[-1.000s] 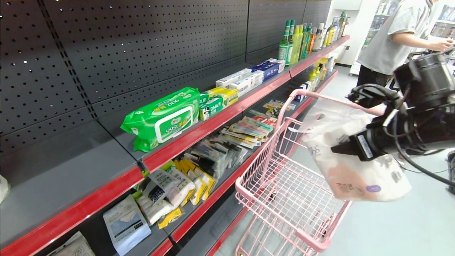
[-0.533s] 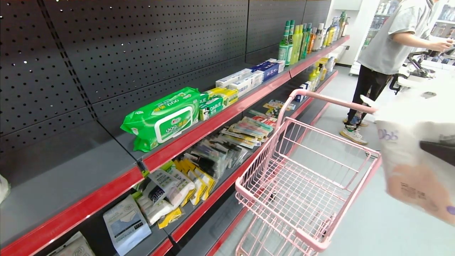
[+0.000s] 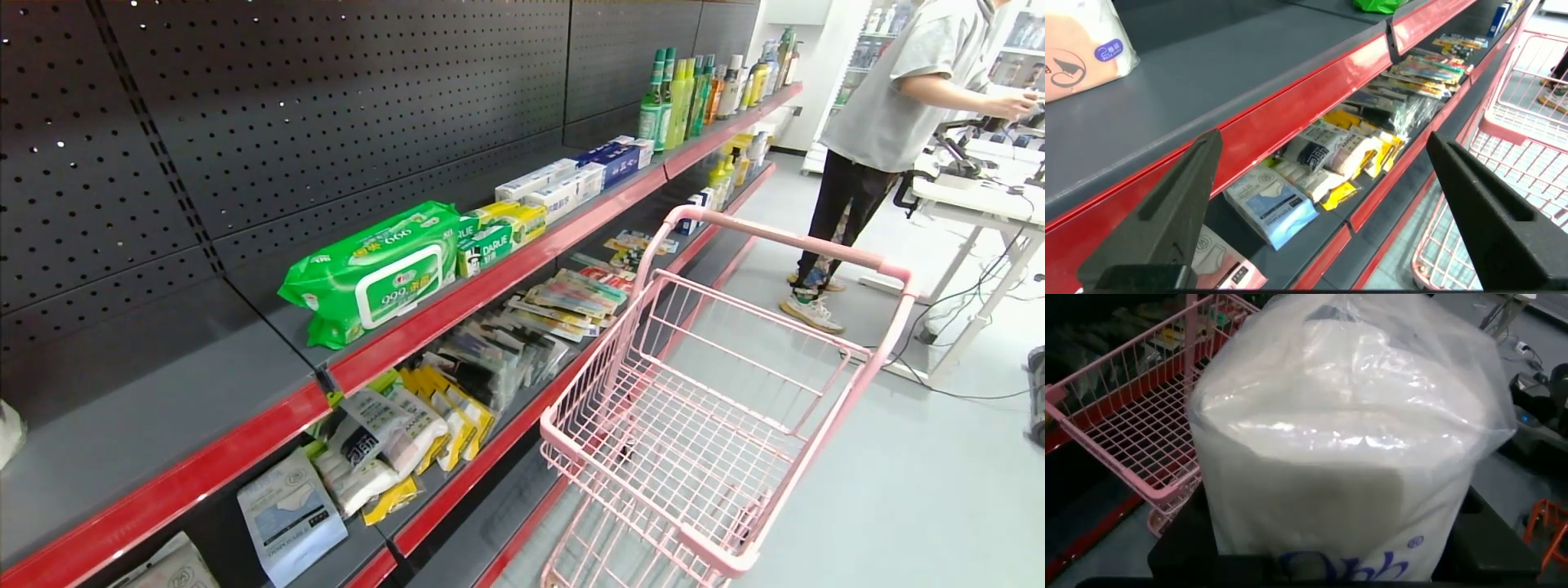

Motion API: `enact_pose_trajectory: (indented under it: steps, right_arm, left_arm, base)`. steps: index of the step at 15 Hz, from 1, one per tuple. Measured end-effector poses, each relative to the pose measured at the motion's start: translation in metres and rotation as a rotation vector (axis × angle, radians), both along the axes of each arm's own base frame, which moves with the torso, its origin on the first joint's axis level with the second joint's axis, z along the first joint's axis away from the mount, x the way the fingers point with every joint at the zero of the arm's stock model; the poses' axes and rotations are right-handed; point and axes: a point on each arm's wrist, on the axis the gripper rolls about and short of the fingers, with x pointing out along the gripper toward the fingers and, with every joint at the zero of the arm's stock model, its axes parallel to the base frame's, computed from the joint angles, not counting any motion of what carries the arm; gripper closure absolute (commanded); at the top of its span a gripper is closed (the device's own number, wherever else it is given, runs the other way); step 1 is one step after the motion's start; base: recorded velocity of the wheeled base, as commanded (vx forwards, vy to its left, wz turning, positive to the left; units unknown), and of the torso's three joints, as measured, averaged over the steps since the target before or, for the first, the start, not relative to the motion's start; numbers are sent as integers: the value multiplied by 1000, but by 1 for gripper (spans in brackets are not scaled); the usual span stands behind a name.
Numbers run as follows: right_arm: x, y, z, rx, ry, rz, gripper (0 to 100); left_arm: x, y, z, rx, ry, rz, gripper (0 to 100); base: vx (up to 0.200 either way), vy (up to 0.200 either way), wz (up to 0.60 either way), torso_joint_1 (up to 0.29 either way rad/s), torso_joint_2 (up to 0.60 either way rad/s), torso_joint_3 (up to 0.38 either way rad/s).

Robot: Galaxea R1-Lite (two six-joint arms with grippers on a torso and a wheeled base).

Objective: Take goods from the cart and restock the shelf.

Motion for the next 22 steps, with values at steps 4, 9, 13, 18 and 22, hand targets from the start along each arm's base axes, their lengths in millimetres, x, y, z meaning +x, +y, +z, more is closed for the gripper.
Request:
enact_pose_trajectory:
  steps: [4, 9, 13, 18, 22]
  right_arm:
    - [-9, -1, -6, 17, -34, -5, 100]
    - [-3, 0, -8, 33, -11, 17, 100]
    - [10, 2, -4, 35, 9, 37, 100]
    - [32, 5, 6, 32, -6, 41, 100]
    - [40, 6, 5, 27, 32, 47, 100]
  left_arm:
    - [0, 0, 0, 0, 0, 0, 0]
    - [0, 0, 0, 0, 0, 0, 0]
    - [0, 0, 0, 0, 0, 0, 0]
    - [0, 0, 0, 0, 0, 0, 0]
    - [0, 0, 0, 0, 0, 0, 0]
  base:
    - [0, 0, 0, 0, 0, 0]
    - [0, 0, 0, 180, -432, -255]
    - [0, 0, 0, 169, -389, -231]
    - [0, 0, 0, 166, -362, -211]
    - [0, 0, 0, 161, -340, -182]
